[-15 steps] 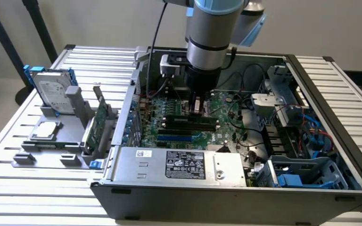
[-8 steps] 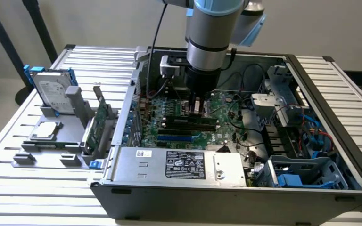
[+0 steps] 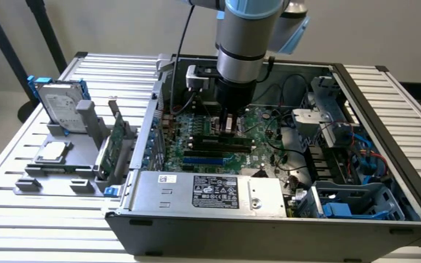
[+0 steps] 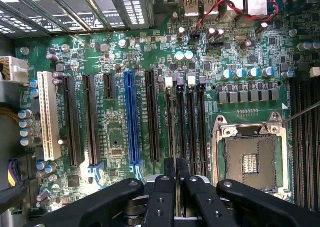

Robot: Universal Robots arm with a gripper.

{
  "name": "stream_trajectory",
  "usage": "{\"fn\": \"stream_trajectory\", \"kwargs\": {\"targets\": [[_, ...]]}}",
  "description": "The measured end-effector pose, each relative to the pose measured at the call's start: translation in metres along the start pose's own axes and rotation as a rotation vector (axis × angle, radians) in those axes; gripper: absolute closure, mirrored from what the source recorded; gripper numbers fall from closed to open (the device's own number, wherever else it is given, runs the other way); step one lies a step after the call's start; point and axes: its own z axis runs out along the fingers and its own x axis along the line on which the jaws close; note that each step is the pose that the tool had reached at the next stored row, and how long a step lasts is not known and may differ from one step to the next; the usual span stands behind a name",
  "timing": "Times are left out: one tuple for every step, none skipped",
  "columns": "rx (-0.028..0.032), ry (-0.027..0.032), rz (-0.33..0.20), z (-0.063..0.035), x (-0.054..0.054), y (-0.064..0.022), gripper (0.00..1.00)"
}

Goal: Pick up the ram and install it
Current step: 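Insert the ram into the slot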

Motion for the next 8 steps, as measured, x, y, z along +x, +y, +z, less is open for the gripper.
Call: {"fn": "stream_trajectory", "kwargs": {"targets": [[0.0001,0.0002,0.0,0.0003,-0.0004,0.0,0.86],[0.0002,0.0007,0.0,0.0006,-0.0008,0.0,0.86],[0.0002,0.0013,0.0,0.0008,-0.0011,0.0001,0.86],[0.0003,0.0018,0.0,0.0011,-0.0016,0.0001,0.86],[0.0004,0.0026,0.0,0.0013,-0.0023,0.0002,0.86],[0.0005,0.0034,0.0,0.0015,-0.0028,0.0002,0.86],[0.0006,0.0043,0.0,0.0018,-0.0032,0.0002,0.86],[0.0007,0.0051,0.0,0.0021,-0.0035,0.0002,0.86]]}}
